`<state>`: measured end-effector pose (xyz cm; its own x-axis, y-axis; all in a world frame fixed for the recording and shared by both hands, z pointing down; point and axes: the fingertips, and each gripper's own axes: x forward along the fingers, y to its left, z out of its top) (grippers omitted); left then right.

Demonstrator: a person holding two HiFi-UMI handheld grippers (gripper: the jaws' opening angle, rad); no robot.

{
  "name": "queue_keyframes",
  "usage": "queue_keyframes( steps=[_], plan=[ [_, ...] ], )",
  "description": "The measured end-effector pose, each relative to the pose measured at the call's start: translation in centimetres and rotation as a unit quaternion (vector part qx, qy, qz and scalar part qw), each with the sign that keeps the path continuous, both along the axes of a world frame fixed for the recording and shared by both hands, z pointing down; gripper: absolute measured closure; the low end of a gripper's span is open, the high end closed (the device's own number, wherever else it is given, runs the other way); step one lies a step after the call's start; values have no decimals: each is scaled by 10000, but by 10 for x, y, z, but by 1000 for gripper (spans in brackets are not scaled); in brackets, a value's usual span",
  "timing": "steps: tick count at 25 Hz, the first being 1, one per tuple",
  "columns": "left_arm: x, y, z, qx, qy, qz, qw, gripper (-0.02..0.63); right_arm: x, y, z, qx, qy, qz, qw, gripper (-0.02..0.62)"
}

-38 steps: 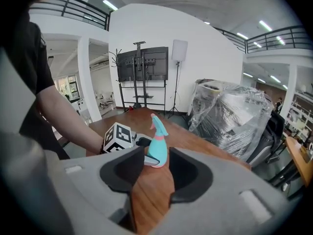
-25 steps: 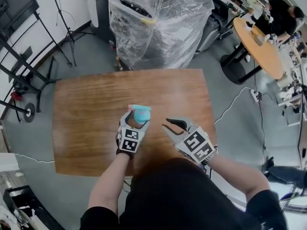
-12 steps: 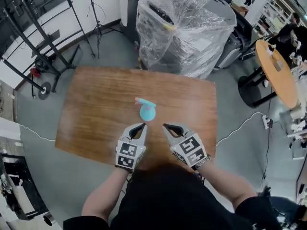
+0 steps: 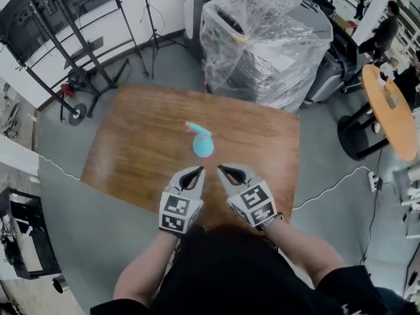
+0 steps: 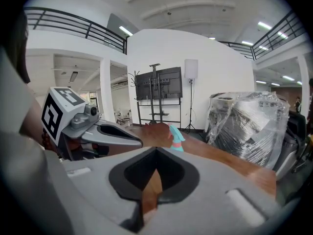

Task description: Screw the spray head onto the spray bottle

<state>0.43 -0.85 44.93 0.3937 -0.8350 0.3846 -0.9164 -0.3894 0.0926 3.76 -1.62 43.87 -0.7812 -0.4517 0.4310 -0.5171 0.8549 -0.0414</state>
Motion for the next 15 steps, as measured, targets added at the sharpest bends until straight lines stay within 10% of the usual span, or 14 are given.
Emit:
queue_keyframes(
  steps=[15],
  plan=[
    [3, 19, -6, 144, -261, -234, 9993, 591, 1, 20, -6, 33, -76, -225, 9997, 603]
  ],
)
